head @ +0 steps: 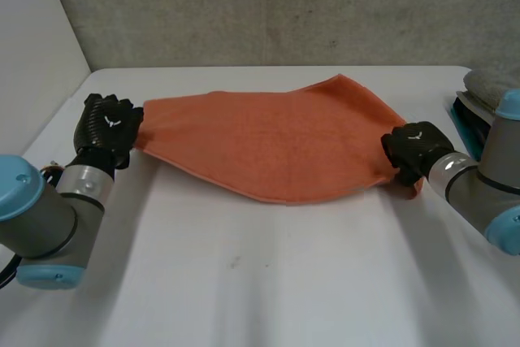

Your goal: Fold the laundry.

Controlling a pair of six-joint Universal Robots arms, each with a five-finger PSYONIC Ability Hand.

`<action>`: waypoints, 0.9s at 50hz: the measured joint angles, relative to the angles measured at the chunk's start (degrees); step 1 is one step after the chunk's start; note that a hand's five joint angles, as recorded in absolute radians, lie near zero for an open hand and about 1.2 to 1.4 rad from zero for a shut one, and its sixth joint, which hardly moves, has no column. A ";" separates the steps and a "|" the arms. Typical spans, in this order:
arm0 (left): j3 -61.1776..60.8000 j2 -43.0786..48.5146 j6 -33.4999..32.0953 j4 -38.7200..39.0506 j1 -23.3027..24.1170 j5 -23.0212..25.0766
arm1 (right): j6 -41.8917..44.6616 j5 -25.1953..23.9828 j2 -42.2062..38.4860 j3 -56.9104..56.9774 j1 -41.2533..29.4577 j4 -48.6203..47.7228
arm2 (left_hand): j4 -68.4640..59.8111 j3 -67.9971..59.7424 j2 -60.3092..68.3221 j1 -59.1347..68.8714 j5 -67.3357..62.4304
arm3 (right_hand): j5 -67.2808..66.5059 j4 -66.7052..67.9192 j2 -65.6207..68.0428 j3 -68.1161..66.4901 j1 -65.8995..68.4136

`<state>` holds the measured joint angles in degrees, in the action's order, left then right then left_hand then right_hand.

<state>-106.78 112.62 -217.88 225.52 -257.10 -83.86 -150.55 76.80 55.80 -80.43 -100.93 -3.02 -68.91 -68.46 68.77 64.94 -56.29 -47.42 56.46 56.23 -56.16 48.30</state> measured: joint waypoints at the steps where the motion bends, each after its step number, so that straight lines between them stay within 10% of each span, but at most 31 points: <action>1: -0.13 -0.12 0.01 -0.02 0.01 0.11 | -1.01 0.03 -0.31 0.16 0.24 -0.13 | 0.00 0.00 0.00 0.00 0.00 | 0.00 0.00 0.00 0.00 0.00; 25: 0.18 0.63 0.44 -0.03 -0.65 0.45 | -12.75 0.10 -6.24 4.04 5.47 -0.01 | 0.00 0.00 0.00 0.00 0.00 | 9.84 -9.05 -8.46 8.48 -6.95; 45: -0.77 -1.90 -0.42 -10.70 -1.07 0.23 | 8.58 -1.22 0.94 1.02 7.82 15.41 | 0.00 0.00 0.00 0.00 0.00 | -8.97 11.69 11.13 -11.53 8.65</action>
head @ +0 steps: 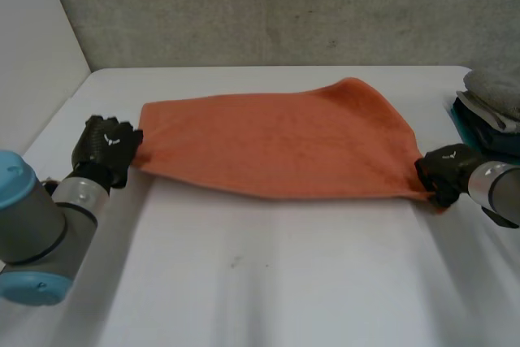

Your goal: Fold the laundry.

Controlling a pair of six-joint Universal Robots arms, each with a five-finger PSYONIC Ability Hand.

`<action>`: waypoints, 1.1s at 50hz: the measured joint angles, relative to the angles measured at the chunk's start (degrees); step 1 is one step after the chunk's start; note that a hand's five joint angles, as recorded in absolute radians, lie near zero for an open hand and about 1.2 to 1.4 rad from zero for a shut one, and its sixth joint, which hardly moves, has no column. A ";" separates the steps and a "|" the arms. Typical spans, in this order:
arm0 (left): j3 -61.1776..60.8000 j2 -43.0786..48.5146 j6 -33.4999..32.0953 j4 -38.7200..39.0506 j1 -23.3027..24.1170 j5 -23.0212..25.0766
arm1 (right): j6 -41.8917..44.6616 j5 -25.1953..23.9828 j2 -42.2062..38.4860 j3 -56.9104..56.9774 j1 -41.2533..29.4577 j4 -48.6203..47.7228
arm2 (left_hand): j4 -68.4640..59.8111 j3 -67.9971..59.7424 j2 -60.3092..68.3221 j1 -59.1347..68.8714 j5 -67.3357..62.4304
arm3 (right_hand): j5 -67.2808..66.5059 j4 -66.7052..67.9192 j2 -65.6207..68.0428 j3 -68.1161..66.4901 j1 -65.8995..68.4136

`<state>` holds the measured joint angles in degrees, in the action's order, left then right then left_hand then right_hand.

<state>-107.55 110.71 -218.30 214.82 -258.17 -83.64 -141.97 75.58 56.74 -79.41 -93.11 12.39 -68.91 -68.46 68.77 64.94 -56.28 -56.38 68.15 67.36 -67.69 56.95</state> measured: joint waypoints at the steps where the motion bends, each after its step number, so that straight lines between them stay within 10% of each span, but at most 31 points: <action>1: -0.32 -1.98 -0.19 -5.52 0.03 -0.06 | 5.21 -0.21 2.01 -1.57 0.16 2.97 | 0.00 0.00 0.00 0.00 0.00 | -0.21 0.00 0.00 0.00 0.00; 12: -5.33 -17.57 -6.55 -41.02 -1.34 -0.16 | 27.80 0.27 15.58 -10.88 3.78 18.66 | 0.00 0.00 0.00 0.00 0.00 | -0.21 0.00 0.00 0.00 0.00; 20: -9.71 -24.64 -15.83 -47.69 -2.26 0.22 | 34.12 -0.79 21.17 -14.58 6.61 23.72 | 0.00 0.00 0.00 0.00 0.00 | -0.21 0.00 0.00 0.01 0.00; 34: 1.42 -3.09 -15.91 -17.30 -0.16 -3.46 | 25.13 1.53 7.00 -4.95 1.06 3.78 | 0.00 0.00 0.00 0.00 0.00 | -0.22 0.03 0.00 0.00 0.00; 53: 24.94 20.56 -12.84 3.78 2.80 -10.71 | 22.67 2.76 -17.22 18.60 -5.12 -31.46 | 0.00 0.00 0.01 0.00 0.00 | 0.20 -0.49 -0.46 0.50 -0.51; 55: 26.96 22.49 -12.70 4.12 3.29 -10.66 | 22.73 2.82 -20.29 21.14 -5.27 -33.21 | 17.46 17.00 -18.48 -17.29 15.82 | 8.24 -10.25 -9.89 9.98 -8.84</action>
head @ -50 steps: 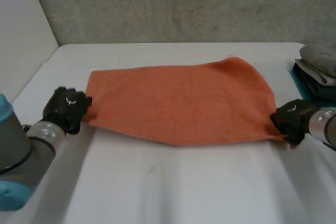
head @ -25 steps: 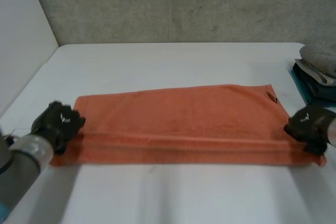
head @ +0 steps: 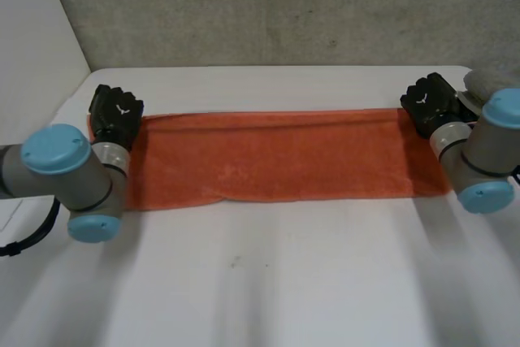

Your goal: Fold the laundry.

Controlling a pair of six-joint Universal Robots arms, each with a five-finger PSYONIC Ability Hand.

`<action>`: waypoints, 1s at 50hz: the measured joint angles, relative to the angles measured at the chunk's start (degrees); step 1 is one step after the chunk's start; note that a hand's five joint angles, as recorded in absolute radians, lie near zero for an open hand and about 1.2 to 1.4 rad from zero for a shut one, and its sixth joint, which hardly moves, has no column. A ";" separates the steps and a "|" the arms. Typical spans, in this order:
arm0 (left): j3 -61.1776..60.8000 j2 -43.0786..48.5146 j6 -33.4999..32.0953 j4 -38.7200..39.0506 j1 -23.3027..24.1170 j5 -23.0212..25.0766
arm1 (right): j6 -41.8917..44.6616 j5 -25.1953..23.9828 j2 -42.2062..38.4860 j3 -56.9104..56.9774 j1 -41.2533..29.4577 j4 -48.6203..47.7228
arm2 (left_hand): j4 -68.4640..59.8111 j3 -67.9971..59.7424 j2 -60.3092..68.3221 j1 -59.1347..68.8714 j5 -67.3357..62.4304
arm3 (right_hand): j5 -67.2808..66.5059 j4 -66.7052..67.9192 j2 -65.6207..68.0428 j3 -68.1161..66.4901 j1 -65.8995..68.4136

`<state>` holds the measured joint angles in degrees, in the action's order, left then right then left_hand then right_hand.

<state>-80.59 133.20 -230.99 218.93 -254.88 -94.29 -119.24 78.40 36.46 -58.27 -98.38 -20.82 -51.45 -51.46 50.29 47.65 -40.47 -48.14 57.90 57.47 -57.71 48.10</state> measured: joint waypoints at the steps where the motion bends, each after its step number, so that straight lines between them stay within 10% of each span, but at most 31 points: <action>1: 0.72 0.74 0.06 0.10 0.39 0.10 | -0.02 0.07 -1.49 1.20 -0.11 -0.54 | 10.63 10.31 -9.35 -11.89 10.32 | 11.71 -12.52 -13.79 12.50 -10.84; 3: 1.46 1.47 0.12 0.29 1.01 0.20 | -0.11 0.24 -3.16 2.51 -0.28 -0.94 | 28.08 27.39 -27.61 -29.85 27.47 | 35.72 -36.52 -37.58 37.30 -31.84; 8: 1.75 1.39 0.45 0.97 2.78 0.14 | -1.99 1.30 -4.59 3.70 -0.90 -1.29 | 39.81 39.40 -38.52 -36.65 37.84 | 44.27 -44.39 -44.69 45.53 -36.33; 28: -19.26 -20.63 15.94 0.65 1.54 0.26 | -33.70 -5.48 25.40 -18.19 7.29 19.47 | 39.82 39.40 -38.60 -36.65 37.84 | 44.26 -44.39 -44.69 45.53 -36.33; 43: -24.71 -22.63 21.51 0.76 1.56 0.61 | -30.95 -7.91 16.54 -18.55 10.11 26.75 | 39.83 39.40 -38.60 -36.65 37.84 | 40.44 -40.32 -39.93 39.83 -33.30; 50: -24.97 -22.35 21.28 0.75 1.64 0.61 | -26.95 -6.80 12.10 -17.70 10.14 21.46 | 39.83 39.40 -38.60 -36.65 37.84 | 16.79 -14.77 -13.08 14.37 -8.60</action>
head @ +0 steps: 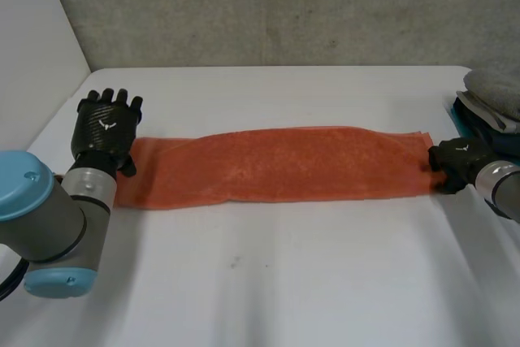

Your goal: Fold the laundry.

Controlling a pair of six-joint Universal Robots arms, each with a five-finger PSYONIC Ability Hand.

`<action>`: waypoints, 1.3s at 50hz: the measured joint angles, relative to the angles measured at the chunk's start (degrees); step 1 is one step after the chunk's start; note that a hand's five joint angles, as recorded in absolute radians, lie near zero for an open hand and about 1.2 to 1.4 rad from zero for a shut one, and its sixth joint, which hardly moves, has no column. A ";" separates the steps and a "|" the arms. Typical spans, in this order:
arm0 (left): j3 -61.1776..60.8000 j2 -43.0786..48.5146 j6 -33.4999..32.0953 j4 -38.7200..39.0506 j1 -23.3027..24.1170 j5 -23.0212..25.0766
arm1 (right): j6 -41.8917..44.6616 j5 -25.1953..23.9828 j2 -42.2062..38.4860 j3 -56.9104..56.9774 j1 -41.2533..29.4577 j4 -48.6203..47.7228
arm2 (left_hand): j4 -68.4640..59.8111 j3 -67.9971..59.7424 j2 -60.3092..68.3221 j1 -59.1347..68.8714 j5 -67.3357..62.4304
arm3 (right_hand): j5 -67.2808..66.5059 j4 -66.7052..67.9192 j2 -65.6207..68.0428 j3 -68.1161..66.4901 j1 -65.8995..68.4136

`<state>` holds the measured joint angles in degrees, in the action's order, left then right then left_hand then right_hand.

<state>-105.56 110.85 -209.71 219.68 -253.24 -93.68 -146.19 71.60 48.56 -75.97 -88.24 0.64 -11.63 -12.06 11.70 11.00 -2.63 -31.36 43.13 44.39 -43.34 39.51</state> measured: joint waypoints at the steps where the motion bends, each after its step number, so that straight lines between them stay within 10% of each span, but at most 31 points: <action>1: -0.21 -0.01 -0.07 0.02 0.11 -0.01 | 2.31 1.53 -0.91 0.24 0.59 -3.03 | 0.00 0.00 0.00 0.00 0.00 | -21.05 21.10 20.30 -20.83 12.97; 24: -1.43 -2.58 0.02 0.03 -0.27 -0.01 | 26.42 6.64 14.80 -8.07 15.55 -5.99 | 0.00 0.00 0.00 0.00 0.00 | -24.11 25.09 23.02 -24.30 16.29; 36: -1.69 -4.28 0.16 -0.05 -0.46 -0.05 | 21.08 -0.39 17.96 -4.07 -9.82 -13.83 | 0.00 0.00 0.00 0.00 0.00 | -24.89 25.10 23.01 -24.31 16.67; 50: -2.48 -5.92 0.19 -0.05 -0.60 -0.01 | 20.68 -10.10 1.33 4.66 -38.47 -24.53 | 0.00 0.00 0.00 0.00 0.00 | -24.90 25.11 23.01 -24.31 16.69; 52: -2.52 -5.95 0.19 -0.05 -0.27 -0.01 | 20.69 -10.77 -2.90 5.83 -41.98 -24.80 | 0.00 0.00 0.00 0.00 0.00 | -3.01 0.71 -2.26 -0.38 -4.50; 57: -2.42 -5.89 0.18 -0.05 1.32 0.02 | 19.12 -8.89 -3.70 4.99 -43.49 -24.19 | 0.00 0.00 0.00 0.00 0.00 | 27.19 -29.49 -31.47 30.62 -27.78; 65: -0.17 -5.62 1.31 -0.04 7.33 0.35 | 2.70 6.84 6.26 -0.25 -37.94 -19.94 | 0.00 0.00 0.00 0.00 0.00 | 27.49 -29.66 -31.71 31.21 -27.78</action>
<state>-105.73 105.22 -208.40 219.64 -245.91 -93.33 -143.49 78.44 54.81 -76.22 -126.18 -19.29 -11.63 -12.06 11.70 11.00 -2.63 -3.87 13.47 12.68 -12.14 11.72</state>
